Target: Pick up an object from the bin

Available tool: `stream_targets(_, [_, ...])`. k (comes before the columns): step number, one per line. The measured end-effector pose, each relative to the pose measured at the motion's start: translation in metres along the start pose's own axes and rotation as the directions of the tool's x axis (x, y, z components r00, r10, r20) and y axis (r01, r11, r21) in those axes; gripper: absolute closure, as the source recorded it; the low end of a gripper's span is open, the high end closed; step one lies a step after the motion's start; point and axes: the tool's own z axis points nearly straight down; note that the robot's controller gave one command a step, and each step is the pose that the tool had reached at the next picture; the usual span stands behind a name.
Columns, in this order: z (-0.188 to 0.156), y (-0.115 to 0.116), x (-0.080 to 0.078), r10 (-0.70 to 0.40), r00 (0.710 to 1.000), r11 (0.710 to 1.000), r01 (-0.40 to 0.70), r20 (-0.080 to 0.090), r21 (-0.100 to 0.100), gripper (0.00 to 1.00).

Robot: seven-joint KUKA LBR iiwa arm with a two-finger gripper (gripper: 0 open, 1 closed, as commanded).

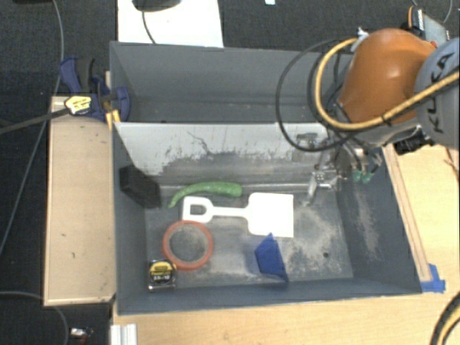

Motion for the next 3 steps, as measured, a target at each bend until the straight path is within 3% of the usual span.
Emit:
stream_targets(1, [-0.004,0.0,-0.001,-0.001,1.0,1.0,0.001,0.008,0.0,0.0])
stream_targets(2, [0.144,0.071,0.013,-0.149,0.989,0.989,0.149,0.014,0.001,0.0])
stream_targets(3, [0.069,0.106,0.007,-0.058,0.998,0.998,0.058,0.031,0.001,0.0])
